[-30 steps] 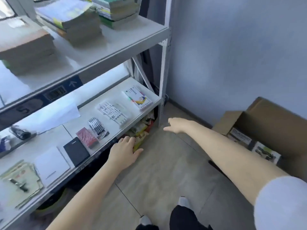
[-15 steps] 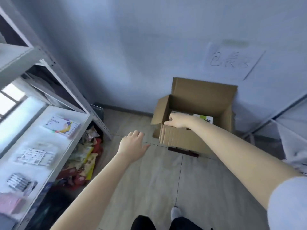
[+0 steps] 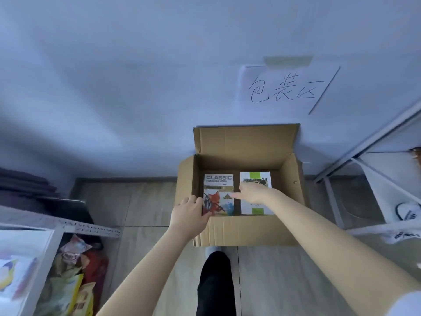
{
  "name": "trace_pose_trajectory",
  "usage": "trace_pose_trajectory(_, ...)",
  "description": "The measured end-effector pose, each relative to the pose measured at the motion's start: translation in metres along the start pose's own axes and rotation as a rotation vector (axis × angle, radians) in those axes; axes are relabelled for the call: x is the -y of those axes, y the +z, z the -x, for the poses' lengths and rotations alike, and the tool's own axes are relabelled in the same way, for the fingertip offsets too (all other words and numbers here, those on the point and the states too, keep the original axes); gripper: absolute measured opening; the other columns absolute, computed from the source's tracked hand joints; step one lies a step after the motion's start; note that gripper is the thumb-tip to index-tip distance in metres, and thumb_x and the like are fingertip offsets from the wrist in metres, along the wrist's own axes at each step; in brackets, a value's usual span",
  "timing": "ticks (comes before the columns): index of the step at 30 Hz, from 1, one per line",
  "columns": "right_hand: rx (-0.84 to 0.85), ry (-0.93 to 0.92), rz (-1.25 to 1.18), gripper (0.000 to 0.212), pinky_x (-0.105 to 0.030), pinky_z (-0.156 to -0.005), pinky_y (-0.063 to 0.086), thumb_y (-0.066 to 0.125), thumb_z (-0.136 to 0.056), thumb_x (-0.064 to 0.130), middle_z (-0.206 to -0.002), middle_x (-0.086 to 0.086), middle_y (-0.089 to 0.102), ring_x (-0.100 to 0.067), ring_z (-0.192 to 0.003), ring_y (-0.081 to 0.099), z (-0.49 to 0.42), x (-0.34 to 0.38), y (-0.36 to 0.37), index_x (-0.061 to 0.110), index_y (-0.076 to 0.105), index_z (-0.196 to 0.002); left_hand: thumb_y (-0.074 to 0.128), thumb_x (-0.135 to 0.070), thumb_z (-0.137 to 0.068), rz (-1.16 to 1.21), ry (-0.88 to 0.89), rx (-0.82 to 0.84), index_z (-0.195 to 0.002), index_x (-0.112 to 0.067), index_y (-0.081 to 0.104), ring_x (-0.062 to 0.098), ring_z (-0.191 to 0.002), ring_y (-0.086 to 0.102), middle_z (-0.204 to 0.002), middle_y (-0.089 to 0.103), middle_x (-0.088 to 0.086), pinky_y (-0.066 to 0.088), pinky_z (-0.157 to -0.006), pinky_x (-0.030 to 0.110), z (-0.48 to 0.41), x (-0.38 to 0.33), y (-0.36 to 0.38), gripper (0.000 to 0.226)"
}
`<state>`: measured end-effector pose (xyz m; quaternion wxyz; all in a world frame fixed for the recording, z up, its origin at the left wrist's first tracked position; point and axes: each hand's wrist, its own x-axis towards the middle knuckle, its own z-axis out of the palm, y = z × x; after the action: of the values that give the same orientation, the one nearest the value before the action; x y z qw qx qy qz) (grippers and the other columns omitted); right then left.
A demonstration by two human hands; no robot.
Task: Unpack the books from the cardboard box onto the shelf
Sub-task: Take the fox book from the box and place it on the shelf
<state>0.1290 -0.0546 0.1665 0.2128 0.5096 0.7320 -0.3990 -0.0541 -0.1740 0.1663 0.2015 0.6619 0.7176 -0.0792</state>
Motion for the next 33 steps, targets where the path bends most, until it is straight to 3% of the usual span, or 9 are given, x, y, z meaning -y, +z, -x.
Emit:
trace_pose_trajectory(2,0.032,0.064,-0.019,0.065,-0.034,-0.093,0.042,0.035,-0.095,0.052,-0.143,-0.013,0.043,-0.029,-0.123,0.049,-0.050,-0.016,-0.001,0.008,0.031,-0.144,0.041,-0.053,-0.091,0.026,0.004,0.073,-0.126,-0.020,0.045,0.019,-0.111,0.052,-0.123,0.054,0.001,0.047,-0.084,0.034,-0.054,0.008,0.018,0.048)
trace_pose_trajectory(4,0.073,0.126,-0.067,0.066,-0.035,-0.096,0.040,0.035,-0.096,0.051,-0.148,-0.012,0.038,-0.028,-0.126,0.046,-0.092,-0.031,0.009,0.007,0.028,-0.144,0.044,-0.050,-0.090,0.038,0.017,0.150,-0.130,-0.020,0.042,0.020,-0.113,0.050,-0.127,0.053,0.001,0.046,-0.088,0.035,-0.098,0.014,0.040,0.050)
trace_pose_trajectory(8,0.126,0.188,-0.140,0.064,-0.035,-0.095,0.041,0.035,-0.096,0.050,-0.145,-0.011,0.042,-0.026,-0.123,0.049,-0.184,-0.070,0.047,0.008,0.028,-0.144,0.049,-0.047,-0.088,0.012,0.005,0.274,-0.131,-0.019,0.043,0.023,-0.119,0.047,-0.132,0.050,0.003,0.044,-0.094,0.039,-0.186,0.023,0.110,0.052)
trace_pose_trajectory(12,0.156,0.243,-0.194,0.065,-0.034,-0.079,0.045,0.035,-0.094,0.053,-0.122,-0.011,0.058,-0.025,-0.102,0.059,-0.263,-0.108,0.089,0.008,0.034,-0.141,0.053,-0.047,-0.086,0.042,-0.110,0.369,-0.135,-0.017,0.038,0.025,-0.123,0.045,-0.134,0.048,0.005,0.044,-0.094,0.041,-0.243,0.036,0.184,0.059)
trace_pose_trajectory(15,0.130,0.258,-0.241,0.069,-0.036,-0.087,0.046,0.034,-0.093,0.057,-0.137,-0.014,0.050,-0.029,-0.114,0.056,-0.318,-0.132,0.119,0.006,0.036,-0.139,0.054,-0.049,-0.085,0.113,-0.234,0.402,-0.132,-0.013,0.037,0.027,-0.122,0.048,-0.130,0.049,0.008,0.046,-0.093,0.038,-0.278,0.048,0.239,0.061)
trace_pose_trajectory(18,0.061,0.266,-0.282,0.066,-0.037,-0.084,0.047,0.037,-0.092,0.058,-0.127,-0.014,0.056,-0.031,-0.108,0.057,-0.363,-0.150,0.142,0.005,0.044,-0.130,0.054,-0.049,-0.087,0.188,-0.364,0.416,-0.134,-0.009,0.036,0.031,-0.123,0.047,-0.132,0.048,0.013,0.044,-0.096,0.040,-0.308,0.052,0.284,0.065)
trace_pose_trajectory(25,-0.078,0.322,-0.446,0.045,-0.033,-0.078,0.045,0.043,-0.096,0.038,-0.121,-0.015,0.059,-0.033,-0.106,0.058,-0.407,-0.158,0.170,0.005,0.043,-0.127,0.065,-0.039,-0.083,0.472,-0.685,0.312,-0.133,-0.004,0.029,0.039,-0.123,0.045,-0.136,0.039,0.018,0.042,-0.095,0.045,-0.343,0.047,0.321,0.071)
trace_pose_trajectory(29,-0.040,0.394,-0.543,0.052,-0.032,-0.075,0.040,0.040,-0.096,0.043,-0.120,-0.016,0.059,-0.033,-0.106,0.057,-0.416,-0.162,0.170,0.005,0.040,-0.131,0.070,-0.033,-0.081,0.561,-0.781,0.309,-0.132,0.000,0.032,0.040,-0.122,0.045,-0.137,0.035,0.018,0.041,-0.100,0.046,-0.350,0.050,0.325,0.071)
trace_pose_trajectory(33,0.043,0.466,-0.659,0.069,-0.031,-0.080,0.037,0.039,-0.092,0.054,-0.136,-0.009,0.050,-0.028,-0.115,0.052,-0.421,-0.165,0.162,0.010,0.027,-0.144,0.066,-0.030,-0.084,0.585,-0.873,0.328,-0.127,0.000,0.041,0.041,-0.122,0.045,-0.135,0.039,0.019,0.042,-0.099,0.044,-0.353,0.049,0.319,0.058)
